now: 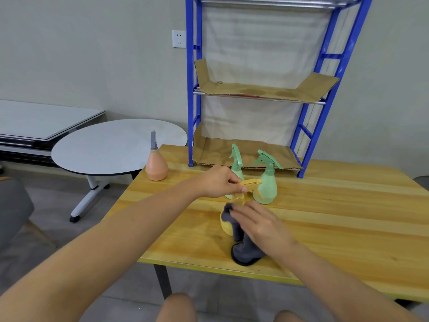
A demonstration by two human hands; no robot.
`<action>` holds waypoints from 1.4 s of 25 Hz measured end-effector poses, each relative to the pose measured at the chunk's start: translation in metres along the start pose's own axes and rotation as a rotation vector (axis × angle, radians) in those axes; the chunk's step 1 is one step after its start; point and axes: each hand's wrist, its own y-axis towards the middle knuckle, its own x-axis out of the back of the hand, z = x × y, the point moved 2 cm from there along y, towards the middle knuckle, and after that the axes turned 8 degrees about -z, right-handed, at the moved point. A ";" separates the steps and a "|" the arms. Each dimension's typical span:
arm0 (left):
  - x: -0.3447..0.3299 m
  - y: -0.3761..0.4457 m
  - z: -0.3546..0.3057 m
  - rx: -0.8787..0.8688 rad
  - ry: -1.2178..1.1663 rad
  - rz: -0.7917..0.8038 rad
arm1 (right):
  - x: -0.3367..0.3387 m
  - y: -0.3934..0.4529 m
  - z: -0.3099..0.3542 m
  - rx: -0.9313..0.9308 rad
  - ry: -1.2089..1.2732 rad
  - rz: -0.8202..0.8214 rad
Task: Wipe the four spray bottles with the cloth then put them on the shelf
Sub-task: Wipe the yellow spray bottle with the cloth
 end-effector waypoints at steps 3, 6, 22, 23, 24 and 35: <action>0.001 0.000 0.001 0.005 -0.016 -0.011 | 0.001 -0.005 -0.003 -0.040 -0.017 -0.062; 0.000 0.000 0.002 0.020 -0.032 0.004 | -0.005 -0.028 0.016 0.160 0.012 0.116; -0.004 0.003 0.012 -0.008 -0.021 -0.041 | 0.005 -0.028 -0.018 -0.241 -0.069 -0.063; -0.005 0.003 0.014 -0.005 -0.023 -0.041 | 0.000 -0.041 -0.015 -0.237 -0.072 0.002; -0.006 0.003 0.014 -0.002 -0.020 -0.043 | 0.000 -0.050 -0.011 -0.213 -0.064 0.058; -0.009 0.003 0.011 0.005 0.007 -0.061 | -0.007 -0.047 -0.012 -0.229 -0.067 0.246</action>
